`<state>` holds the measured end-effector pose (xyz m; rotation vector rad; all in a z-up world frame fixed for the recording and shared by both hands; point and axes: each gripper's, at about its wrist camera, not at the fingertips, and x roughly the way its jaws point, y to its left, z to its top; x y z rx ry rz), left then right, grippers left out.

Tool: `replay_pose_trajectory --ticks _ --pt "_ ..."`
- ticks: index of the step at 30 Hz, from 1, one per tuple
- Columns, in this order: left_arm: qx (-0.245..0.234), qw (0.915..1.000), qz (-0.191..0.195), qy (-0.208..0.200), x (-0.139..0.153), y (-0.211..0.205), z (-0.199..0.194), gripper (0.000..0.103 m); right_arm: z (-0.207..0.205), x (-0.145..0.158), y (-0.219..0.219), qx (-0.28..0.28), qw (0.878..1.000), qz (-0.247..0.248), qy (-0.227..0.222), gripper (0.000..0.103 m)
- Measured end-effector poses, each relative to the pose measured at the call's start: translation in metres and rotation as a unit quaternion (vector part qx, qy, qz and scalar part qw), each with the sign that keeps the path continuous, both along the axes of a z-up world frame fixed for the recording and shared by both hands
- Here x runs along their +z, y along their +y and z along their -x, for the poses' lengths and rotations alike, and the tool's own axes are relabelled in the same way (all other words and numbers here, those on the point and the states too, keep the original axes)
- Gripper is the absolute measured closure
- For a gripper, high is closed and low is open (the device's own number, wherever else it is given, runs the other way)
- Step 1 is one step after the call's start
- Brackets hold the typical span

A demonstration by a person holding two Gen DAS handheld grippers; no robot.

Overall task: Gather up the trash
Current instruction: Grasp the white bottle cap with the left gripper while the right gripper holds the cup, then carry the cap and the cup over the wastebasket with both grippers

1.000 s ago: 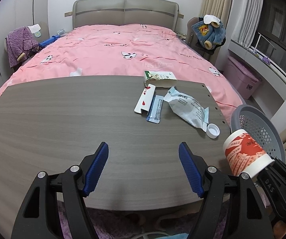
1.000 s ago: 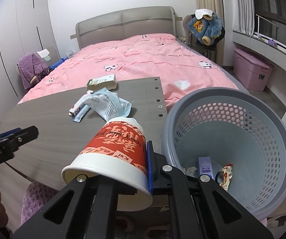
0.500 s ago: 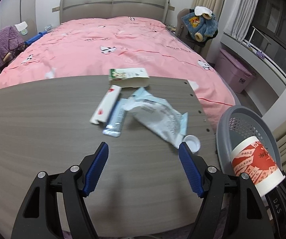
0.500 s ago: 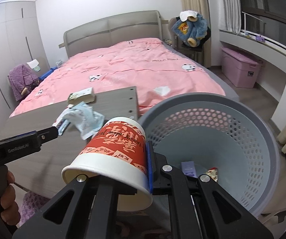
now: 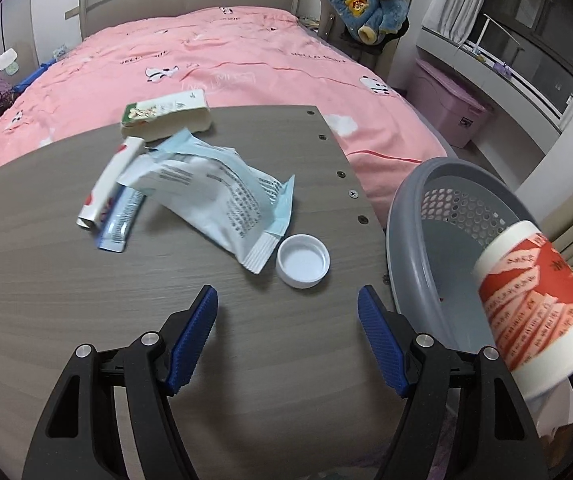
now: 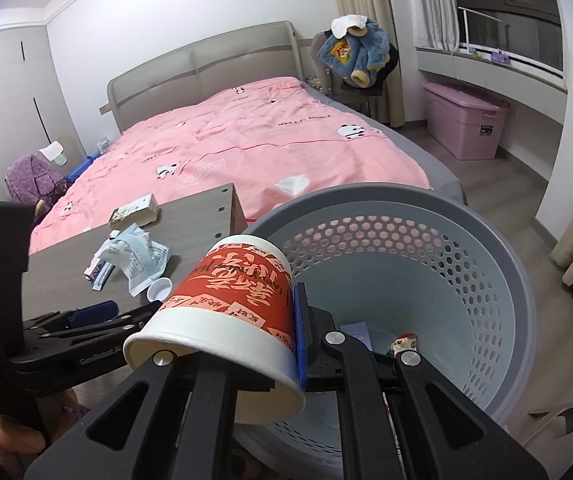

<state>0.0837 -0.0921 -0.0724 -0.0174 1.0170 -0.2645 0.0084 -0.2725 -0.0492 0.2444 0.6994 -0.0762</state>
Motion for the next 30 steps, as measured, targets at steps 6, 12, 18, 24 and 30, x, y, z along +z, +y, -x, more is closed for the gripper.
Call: replay_pose_trajectory --ticks 6,12,18,24,30 --pt "0.006 1.0 -0.007 -0.001 -0.004 -0.008 -0.007 0.041 0.001 0.0 -0.01 -0.011 1.0 -0.009 -0.004 0.095" --pt "0.01 0.9998 -0.015 -0.007 -0.005 -0.016 -0.015 0.056 0.001 -0.001 -0.014 -0.015 1.0 -0.013 -0.004 0.095" --pt "0.006 0.9998 -0.019 -0.008 -0.004 -0.018 -0.017 0.074 0.001 0.0 -0.014 -0.017 1.0 -0.013 -0.004 0.095" --pt "-0.002 0.9999 -0.015 -0.002 -0.004 -0.011 -0.013 0.074 0.0 0.0 -0.014 -0.017 1.0 -0.012 -0.003 0.095" --pt "-0.014 0.9994 -0.029 -0.011 0.0 0.0 0.005 0.074 0.001 -0.001 -0.015 -0.018 1.0 -0.013 -0.003 0.095"
